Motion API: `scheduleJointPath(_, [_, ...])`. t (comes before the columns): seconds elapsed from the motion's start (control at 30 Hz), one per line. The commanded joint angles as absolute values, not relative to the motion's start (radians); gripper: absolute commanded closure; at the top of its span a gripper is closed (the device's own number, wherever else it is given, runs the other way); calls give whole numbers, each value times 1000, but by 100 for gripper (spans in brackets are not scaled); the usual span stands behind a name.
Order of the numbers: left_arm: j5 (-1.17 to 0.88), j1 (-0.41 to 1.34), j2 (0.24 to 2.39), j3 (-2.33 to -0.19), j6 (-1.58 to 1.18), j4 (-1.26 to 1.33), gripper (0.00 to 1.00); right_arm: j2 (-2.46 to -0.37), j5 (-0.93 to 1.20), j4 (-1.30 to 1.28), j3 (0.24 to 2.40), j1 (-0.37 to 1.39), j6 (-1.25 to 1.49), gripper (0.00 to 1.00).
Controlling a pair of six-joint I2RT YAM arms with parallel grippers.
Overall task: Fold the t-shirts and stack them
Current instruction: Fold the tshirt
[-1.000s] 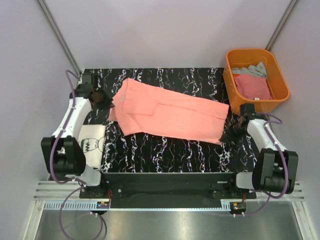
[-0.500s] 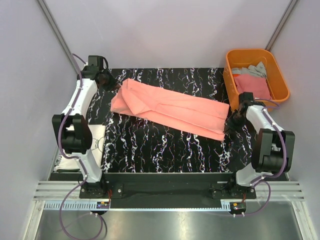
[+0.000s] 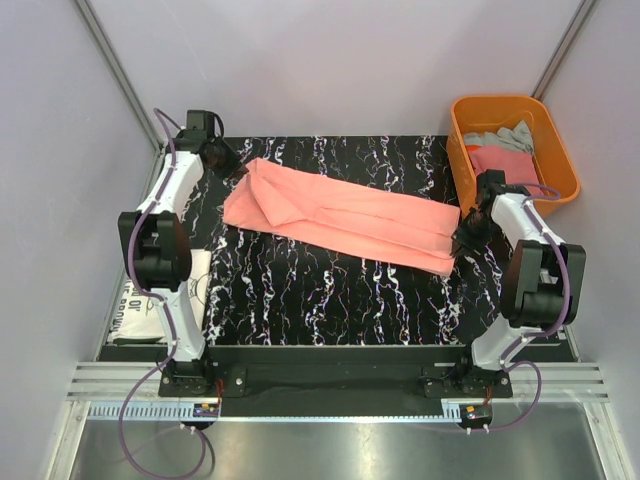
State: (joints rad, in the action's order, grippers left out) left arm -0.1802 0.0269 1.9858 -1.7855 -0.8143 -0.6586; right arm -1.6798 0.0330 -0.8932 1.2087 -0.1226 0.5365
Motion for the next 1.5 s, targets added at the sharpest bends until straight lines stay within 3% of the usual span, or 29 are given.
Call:
scheduleJointPath(0.0, [-190, 29, 1990, -1861, -830, -589, 100, -1740, -14, -775, 1264, -129, 518, 100])
scheduleJointPath(0.27, [-166, 20, 1985, -1849, -827, -572, 100, -1727, 29, -741, 1240, -129, 566, 100])
scheduleJointPath(0.57, [-181, 18, 1987, -1815, -822, -543, 100, -1620, 95, -594, 1062, -127, 664, 100])
scheduleJointPath(1.07, [-255, 15, 1990, -1746, -841, -413, 100, -1526, -54, -410, 953, -123, 733, 100])
scheduleJointPath(1.47, [-267, 14, 2005, -1763, -874, -334, 100, -1591, -75, -370, 974, -124, 750, 100])
